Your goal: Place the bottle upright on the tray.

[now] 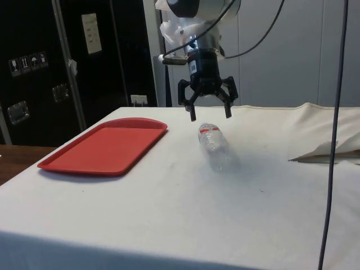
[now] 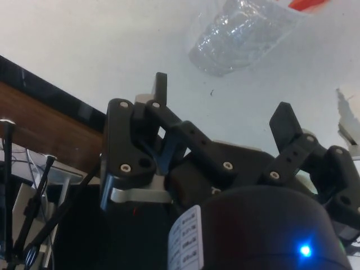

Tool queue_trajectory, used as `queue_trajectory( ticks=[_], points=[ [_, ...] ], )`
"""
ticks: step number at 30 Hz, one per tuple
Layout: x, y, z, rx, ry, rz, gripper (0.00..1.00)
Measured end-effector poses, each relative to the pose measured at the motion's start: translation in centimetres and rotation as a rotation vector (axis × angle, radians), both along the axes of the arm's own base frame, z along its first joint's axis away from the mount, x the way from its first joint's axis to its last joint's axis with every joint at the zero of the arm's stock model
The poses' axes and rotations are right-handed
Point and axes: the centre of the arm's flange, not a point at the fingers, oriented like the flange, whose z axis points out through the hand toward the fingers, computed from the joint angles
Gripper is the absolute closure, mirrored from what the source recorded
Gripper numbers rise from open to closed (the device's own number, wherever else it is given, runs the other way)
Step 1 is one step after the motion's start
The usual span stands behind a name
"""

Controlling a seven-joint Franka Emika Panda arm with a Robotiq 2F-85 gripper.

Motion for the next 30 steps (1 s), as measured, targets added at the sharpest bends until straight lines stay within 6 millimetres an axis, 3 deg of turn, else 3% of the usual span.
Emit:
queue_trajectory(
  ticks=[10,20,30],
  points=[
    [0.0,-0.2,-0.2,-0.003,0.0,0.003,0.0],
    [1.6,-2.3,-1.1,-0.019,-0.004,0.017,0.0],
    [1.6,-4.1,-1.9,-0.022,-0.015,0.042,0.0]
  ],
)
